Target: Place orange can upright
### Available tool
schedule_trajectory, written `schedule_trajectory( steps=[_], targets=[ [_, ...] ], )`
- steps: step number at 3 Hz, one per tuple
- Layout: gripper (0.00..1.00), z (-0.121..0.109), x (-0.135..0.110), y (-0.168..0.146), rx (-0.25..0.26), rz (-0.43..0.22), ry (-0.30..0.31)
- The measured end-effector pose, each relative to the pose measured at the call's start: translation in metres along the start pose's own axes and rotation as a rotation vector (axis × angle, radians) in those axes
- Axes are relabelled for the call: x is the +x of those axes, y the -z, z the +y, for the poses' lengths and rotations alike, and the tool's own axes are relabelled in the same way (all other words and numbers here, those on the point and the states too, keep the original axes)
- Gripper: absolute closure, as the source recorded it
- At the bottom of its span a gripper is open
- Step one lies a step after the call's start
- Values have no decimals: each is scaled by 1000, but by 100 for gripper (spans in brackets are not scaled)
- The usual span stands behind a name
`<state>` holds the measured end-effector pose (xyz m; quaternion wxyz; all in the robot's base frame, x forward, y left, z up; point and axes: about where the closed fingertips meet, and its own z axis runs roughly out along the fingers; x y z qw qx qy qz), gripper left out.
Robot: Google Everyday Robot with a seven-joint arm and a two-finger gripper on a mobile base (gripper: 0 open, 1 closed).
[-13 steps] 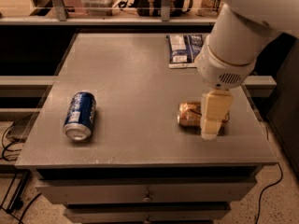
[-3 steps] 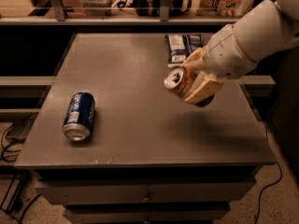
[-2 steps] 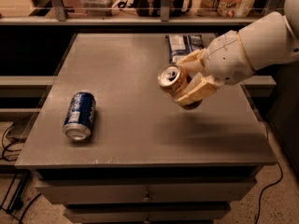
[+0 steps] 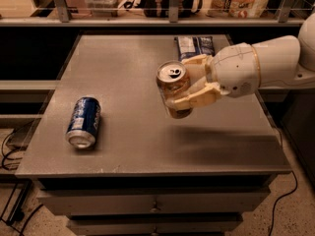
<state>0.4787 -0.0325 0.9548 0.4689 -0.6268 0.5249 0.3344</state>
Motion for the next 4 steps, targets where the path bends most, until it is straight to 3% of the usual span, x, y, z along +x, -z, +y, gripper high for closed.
schedule_trajectory(
  steps=[1,2,4],
  targets=[
    [82,2,3,-6,-16,-98,-61],
    [59,5,10,-12,-30,-144,-111],
    [12,15,31,-28,-49,-180,-188]
  ],
)
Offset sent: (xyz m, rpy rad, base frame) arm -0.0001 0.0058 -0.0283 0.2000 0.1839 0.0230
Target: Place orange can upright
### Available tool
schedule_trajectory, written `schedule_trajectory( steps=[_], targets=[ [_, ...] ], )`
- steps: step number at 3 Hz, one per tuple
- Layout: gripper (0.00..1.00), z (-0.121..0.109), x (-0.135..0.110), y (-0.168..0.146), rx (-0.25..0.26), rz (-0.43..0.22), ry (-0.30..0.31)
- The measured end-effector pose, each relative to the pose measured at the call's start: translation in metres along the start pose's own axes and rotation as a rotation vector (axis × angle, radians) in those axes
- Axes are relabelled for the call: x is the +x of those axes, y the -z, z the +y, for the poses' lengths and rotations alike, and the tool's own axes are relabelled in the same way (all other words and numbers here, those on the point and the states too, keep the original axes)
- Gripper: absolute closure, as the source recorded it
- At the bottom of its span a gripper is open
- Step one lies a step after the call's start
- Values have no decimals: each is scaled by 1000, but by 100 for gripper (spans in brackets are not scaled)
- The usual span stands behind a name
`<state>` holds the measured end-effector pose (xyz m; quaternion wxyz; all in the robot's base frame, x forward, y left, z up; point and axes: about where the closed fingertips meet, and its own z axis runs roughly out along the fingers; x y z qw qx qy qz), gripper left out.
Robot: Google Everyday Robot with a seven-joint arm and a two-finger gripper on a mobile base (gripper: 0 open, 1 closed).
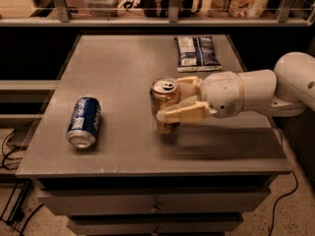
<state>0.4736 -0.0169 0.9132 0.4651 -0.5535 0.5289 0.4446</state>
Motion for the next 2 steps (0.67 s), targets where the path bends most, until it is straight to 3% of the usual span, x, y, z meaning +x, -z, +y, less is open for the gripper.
schedule_trajectory(
  steps=[1,2],
  targets=[
    [0,11,19,-11,-3,14,-33],
    [0,11,19,-11,-3,14,-34]
  ],
)
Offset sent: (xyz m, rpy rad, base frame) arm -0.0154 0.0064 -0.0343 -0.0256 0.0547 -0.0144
